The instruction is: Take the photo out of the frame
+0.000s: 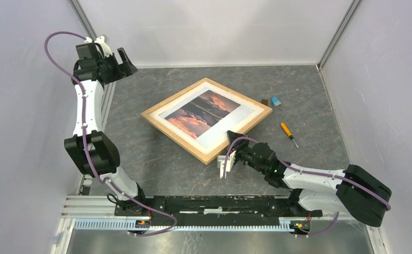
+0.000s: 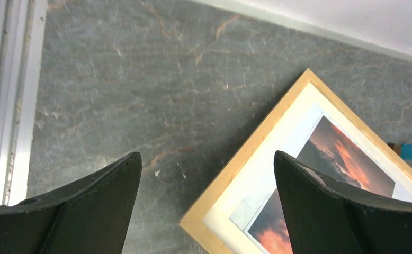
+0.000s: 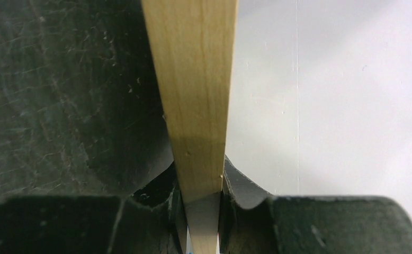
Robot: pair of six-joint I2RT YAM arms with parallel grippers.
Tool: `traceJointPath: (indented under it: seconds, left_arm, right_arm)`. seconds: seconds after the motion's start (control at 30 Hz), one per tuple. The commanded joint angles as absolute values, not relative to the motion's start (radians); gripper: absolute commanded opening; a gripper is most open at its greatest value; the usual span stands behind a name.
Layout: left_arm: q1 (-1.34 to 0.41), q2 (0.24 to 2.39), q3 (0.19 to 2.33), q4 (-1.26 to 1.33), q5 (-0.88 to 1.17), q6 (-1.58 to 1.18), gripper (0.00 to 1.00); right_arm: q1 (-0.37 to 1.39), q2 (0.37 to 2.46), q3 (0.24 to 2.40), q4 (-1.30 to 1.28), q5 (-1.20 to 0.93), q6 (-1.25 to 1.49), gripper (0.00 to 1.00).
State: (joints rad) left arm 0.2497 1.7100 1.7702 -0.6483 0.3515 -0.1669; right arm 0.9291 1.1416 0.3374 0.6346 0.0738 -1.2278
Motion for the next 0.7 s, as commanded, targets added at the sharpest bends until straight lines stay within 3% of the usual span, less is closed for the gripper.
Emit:
traceJointPath:
  seconds: [0.0, 0.4, 0.67]
  left_arm:
    - [0.255, 1.626, 1.704, -0.626, 0.387, -0.158, 1.00]
    - [0.256, 1.566, 1.502, -0.620, 0.499, -0.105, 1.00]
    - [0.187, 1.707, 1.516, -0.773, 0.613, 0.132, 0.95]
  right_arm:
    - [0.971, 1.149, 0.270, 1.000, 0.127, -1.261, 0.00]
    - [1.020, 1.305, 0.089, 1.296, 0.108, -1.306, 0.00]
    - [1.029, 1.369, 0.016, 1.410, 0.002, -1.341, 0.00]
